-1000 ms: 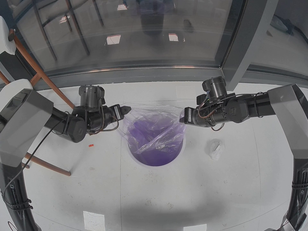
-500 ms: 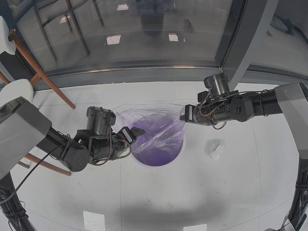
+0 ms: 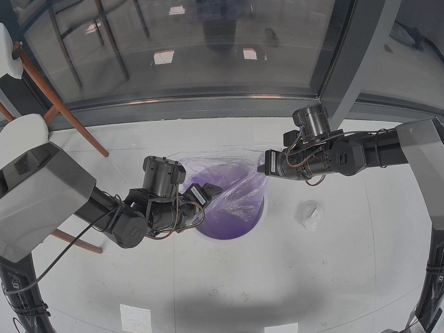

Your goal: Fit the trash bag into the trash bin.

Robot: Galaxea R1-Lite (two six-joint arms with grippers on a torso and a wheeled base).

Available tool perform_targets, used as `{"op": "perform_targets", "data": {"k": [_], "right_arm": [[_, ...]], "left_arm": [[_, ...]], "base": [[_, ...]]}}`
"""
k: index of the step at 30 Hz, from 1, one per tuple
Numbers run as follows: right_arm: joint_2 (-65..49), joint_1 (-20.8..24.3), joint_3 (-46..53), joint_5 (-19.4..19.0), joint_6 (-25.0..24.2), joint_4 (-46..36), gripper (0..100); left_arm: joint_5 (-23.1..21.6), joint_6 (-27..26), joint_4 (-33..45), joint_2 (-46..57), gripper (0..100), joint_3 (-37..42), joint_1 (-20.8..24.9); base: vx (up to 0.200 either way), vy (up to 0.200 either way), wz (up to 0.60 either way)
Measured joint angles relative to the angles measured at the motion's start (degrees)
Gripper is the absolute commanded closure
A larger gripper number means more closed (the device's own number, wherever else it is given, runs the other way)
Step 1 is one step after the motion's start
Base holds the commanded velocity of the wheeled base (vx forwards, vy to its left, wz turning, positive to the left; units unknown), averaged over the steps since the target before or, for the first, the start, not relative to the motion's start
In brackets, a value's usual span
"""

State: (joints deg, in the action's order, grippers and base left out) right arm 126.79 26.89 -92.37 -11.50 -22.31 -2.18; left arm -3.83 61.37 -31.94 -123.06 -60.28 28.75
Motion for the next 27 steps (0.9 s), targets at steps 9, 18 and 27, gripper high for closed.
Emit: {"op": "perform_targets", "data": {"k": [9, 18, 27], "right_arm": [[-0.37, -0.13, 0.28, 0.01, 0.00, -0.02, 100], [-1.18, -0.35, 1.05, 0.00, 0.00, -0.11, 100], [-2.56, -0.44, 3.34, 0.00, 0.00, -0.16, 100]], "left_arm": [[4.56, 6.07, 0.28, -4.17, 100, -7.77, -2.12], [7.16, 6.27, 0.57, -6.56, 100, -9.29, -2.18], [6.94, 5.94, 0.61, -6.77, 100, -8.55, -1.77]], "base": [[0.000, 0.000, 0.00], [0.000, 0.000, 0.00], [0.000, 0.000, 0.00]]}}
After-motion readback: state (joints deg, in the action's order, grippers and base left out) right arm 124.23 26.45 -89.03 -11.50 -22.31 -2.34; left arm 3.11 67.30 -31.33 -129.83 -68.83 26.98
